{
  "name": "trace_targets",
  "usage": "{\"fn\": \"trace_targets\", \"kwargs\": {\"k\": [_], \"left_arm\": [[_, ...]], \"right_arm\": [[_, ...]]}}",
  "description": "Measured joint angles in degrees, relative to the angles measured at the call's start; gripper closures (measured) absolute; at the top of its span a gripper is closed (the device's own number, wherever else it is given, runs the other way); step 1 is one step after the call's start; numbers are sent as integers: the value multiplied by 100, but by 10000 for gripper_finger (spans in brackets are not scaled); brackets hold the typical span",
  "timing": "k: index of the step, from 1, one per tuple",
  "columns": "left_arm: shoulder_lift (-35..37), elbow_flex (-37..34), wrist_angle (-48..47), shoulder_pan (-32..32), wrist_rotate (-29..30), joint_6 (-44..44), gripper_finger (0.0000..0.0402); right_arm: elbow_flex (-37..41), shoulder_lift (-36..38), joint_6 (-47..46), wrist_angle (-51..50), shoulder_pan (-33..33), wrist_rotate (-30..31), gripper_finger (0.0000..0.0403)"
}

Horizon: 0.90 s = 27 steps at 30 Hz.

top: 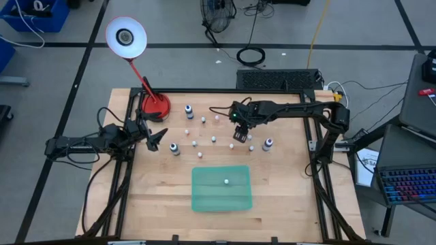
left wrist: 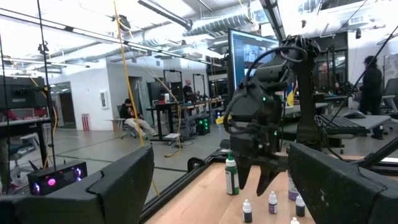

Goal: Pick & Place food coloring
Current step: Put the small black food coloring bottle into the blue bin

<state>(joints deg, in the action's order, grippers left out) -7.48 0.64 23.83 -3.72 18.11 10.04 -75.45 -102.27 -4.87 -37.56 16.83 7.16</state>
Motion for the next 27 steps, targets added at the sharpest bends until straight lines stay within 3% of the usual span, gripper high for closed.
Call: {"fn": "trace_targets", "kwargs": {"k": [14,27], "left_arm": [[0,0,-2,2,0,0,36],[1,0,0,0,0,-2,36]], "right_arm": [[5,-642,130,339,119,4,216],[3,-707,123,349,228,-240,224]]}}
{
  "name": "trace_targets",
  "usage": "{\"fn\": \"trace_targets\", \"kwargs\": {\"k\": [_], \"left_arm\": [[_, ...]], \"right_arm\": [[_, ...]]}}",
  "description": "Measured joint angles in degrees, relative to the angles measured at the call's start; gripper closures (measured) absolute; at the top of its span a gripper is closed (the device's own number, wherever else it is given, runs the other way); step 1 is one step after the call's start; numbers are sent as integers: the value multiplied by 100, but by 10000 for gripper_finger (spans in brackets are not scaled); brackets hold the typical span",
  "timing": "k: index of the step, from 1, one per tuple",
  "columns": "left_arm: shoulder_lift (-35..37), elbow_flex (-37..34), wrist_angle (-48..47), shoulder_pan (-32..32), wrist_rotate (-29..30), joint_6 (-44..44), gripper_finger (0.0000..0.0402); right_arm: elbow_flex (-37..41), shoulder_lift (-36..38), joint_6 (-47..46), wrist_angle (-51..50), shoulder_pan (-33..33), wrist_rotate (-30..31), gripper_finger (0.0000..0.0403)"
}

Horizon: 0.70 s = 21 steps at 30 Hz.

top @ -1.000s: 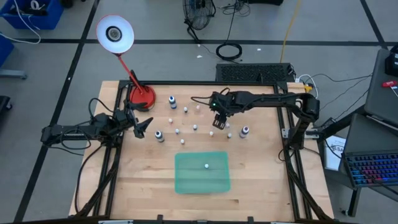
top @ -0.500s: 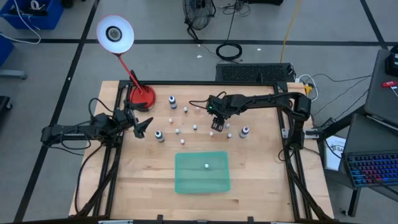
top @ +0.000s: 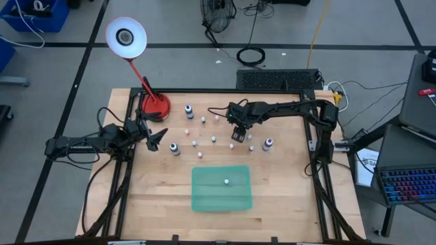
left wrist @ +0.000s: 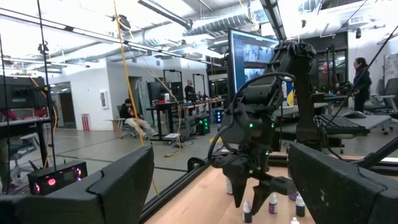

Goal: Pick & Place food coloring
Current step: Put the small black food coloring bottle into the blue bin

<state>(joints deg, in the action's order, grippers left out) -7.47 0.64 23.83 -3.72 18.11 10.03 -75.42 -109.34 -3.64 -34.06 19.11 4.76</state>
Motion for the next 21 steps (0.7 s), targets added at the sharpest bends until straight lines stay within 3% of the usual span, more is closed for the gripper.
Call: {"fn": "trace_targets", "kwargs": {"k": [11,18,21], "left_arm": [[-2,0,0,2,0,2,36],[-1,0,-1,1,0,2,36],[-2,0,0,1,0,2,36]], "right_arm": [[0,0,-5,0,7,-55,279],[-5,0,6,3,87,-55,356],[-7,0,202,19,89,-46,357]]}}
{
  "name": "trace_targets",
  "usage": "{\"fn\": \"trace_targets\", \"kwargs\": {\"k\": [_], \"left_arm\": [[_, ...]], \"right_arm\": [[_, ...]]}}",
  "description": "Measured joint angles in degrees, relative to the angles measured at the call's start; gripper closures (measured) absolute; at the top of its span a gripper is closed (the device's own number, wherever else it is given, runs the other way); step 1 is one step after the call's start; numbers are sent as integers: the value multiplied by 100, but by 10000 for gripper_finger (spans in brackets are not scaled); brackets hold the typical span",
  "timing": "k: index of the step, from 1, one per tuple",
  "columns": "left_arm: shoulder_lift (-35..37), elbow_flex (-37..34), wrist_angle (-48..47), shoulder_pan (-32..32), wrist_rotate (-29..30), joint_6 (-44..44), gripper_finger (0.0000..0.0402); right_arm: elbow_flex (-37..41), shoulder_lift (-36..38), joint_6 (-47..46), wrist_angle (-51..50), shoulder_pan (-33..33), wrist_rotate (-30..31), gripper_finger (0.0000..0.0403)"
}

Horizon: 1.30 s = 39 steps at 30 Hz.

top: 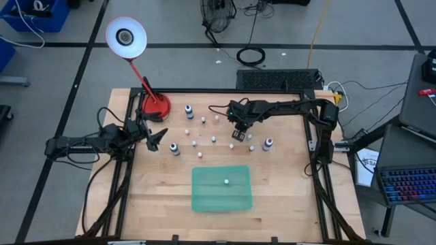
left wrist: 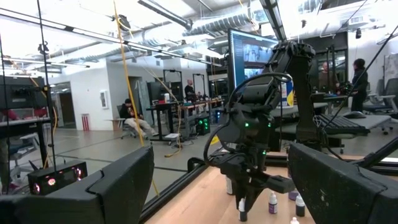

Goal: Pick & Place food coloring
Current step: Put the small black food coloring bottle into the blue bin

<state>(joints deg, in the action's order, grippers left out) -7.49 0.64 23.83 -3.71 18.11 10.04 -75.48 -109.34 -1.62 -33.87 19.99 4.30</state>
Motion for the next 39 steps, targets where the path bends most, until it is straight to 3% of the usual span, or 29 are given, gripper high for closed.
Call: {"fn": "trace_targets", "kwargs": {"k": [6,11,16,20,25,30,39], "left_arm": [[0,0,0,1,0,0,36],[2,0,0,1,0,0,36],[2,0,0,-1,0,0,36],[1,0,0,-1,0,0,36],[1,0,-2,-1,0,0,36],[2,-2,0,1,0,0,36],[0,0,-2,0,0,0,36]], "right_arm": [[1,69,115,-43,-128,4,357],[-97,578,-7,-121,-515,8,357],[-482,1214,-231,-119,-1379,26,357],[-1122,1312,-402,-373,-2241,220,357],[-2346,888,-484,-1169,-3222,912,357],[-3322,140,-670,-1878,-3805,1072,357],[-3388,-1138,-1154,-2292,-4332,771,357]]}}
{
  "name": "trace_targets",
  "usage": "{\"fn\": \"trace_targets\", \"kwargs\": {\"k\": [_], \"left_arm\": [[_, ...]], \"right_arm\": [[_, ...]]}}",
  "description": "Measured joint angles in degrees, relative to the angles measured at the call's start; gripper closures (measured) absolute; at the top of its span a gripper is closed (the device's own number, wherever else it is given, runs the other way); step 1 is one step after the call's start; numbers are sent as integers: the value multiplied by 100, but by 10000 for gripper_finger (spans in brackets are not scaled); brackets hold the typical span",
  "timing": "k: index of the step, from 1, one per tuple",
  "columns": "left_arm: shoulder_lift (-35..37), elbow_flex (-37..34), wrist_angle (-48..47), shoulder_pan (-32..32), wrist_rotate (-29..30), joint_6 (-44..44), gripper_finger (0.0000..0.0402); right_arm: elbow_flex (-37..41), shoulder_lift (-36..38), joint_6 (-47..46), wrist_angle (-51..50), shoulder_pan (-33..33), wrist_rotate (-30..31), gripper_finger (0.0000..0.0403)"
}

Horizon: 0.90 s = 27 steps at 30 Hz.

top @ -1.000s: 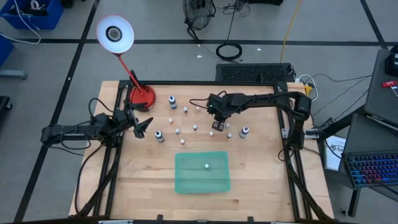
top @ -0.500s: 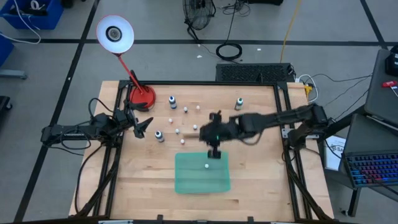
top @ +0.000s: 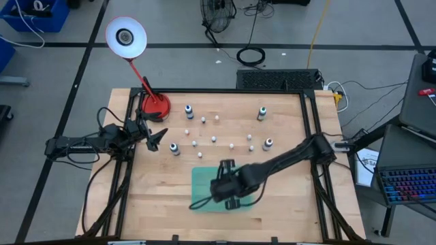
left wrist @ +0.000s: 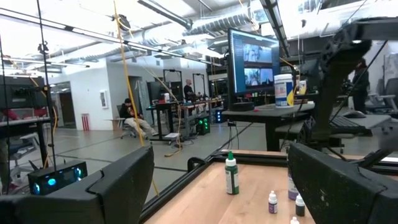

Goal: Pick & Place food coloring
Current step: Put the small black food coloring bottle into the blue bin, then put the right small purple food coloring bottle into the blue bin

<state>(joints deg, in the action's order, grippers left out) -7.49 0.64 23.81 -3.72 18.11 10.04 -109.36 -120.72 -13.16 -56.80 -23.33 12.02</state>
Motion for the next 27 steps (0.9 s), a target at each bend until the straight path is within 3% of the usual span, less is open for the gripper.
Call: {"fn": "trace_targets", "kwargs": {"k": [6,17,24,27], "left_arm": [[0,0,0,-1,0,0,36],[0,0,2,-1,0,0,36],[2,0,2,-1,0,0,36],[1,0,2,-1,0,0,36]], "right_arm": [[0,-598,-271,-100,-114,-580,357],[84,-767,-468,-135,-151,-644,357],[199,-767,-574,-116,-140,-921,270],[199,-746,-631,-89,-138,-920,252]]}}
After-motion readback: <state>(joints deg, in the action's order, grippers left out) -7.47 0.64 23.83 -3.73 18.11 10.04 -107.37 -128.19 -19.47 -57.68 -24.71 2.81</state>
